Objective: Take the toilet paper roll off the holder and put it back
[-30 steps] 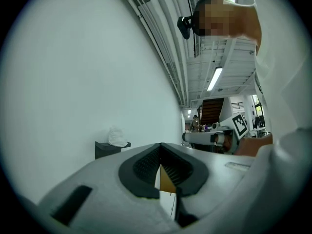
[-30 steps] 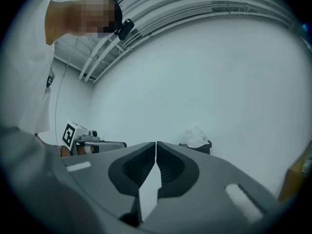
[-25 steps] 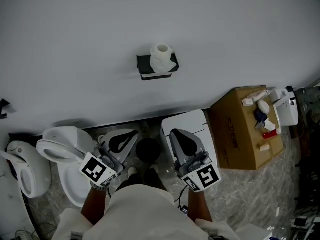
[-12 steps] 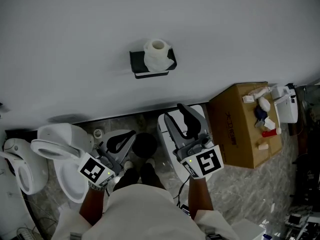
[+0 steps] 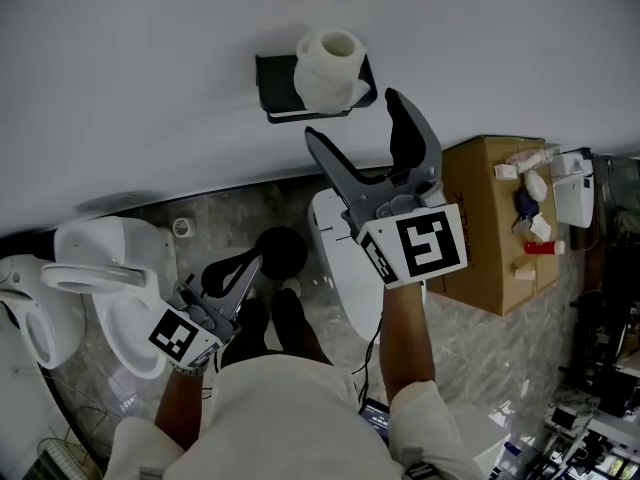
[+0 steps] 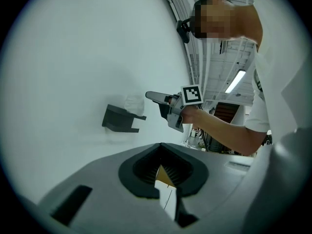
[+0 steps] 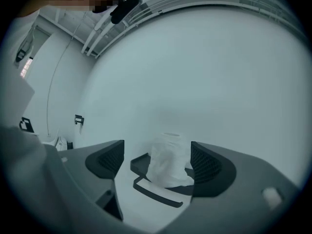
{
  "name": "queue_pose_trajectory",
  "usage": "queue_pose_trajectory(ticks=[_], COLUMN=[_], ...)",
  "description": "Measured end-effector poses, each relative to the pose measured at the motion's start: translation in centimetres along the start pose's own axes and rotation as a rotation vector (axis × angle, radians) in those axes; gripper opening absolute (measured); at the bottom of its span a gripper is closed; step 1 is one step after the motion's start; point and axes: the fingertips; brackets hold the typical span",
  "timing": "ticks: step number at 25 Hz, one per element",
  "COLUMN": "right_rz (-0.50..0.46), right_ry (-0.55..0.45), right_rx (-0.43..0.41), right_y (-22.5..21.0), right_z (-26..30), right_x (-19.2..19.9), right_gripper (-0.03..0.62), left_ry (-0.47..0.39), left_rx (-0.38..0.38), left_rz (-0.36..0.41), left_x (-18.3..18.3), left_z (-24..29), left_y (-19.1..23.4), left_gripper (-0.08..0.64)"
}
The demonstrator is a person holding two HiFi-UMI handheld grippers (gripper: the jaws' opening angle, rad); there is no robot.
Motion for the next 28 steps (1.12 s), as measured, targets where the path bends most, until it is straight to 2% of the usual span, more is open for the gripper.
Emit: queue_pose_trajectory(ticks=[6, 12, 17, 19, 28], right_rz=[-0.028, -0.036, -0.055, -0.070, -0.064], right_ry=[0.039, 0.078, 0.120, 0.128, 0.139], right_rx=[0.017, 0.033, 0.062, 0.070, 0.056], right_y=[-1.6, -2.4, -2.7, -2.9, -3.1], right_z=[4.2, 7.5, 8.7, 8.8, 8.7], right_x=[1.1, 1.9, 2.9, 3.0, 2.9], right_gripper=[0.419, 0.392, 0.362, 0.321, 0.307], left_ry=[0.030, 0.034, 0.044, 0.042, 0.025], left_rx=[0.000, -0.015, -0.024, -0.032, -0.052], left_rz=[-0.065, -0.101, -0.106, -0.107, -0.097], left_x=[3.4, 5.1, 5.3, 5.1, 4.2], left_z=[0.7, 0.7, 0.5, 0.3, 0.4], left_y=[1.3, 2.6, 2.9, 3.1, 3.7], left_gripper=[0.002, 0.002, 0.002, 0.002, 0.002])
Point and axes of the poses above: the fingertips, and each gripper's own axes: z forward along the fingers, y to its left, x out of its underside, and after that the axes turned 2 degrees about -z, right-handed
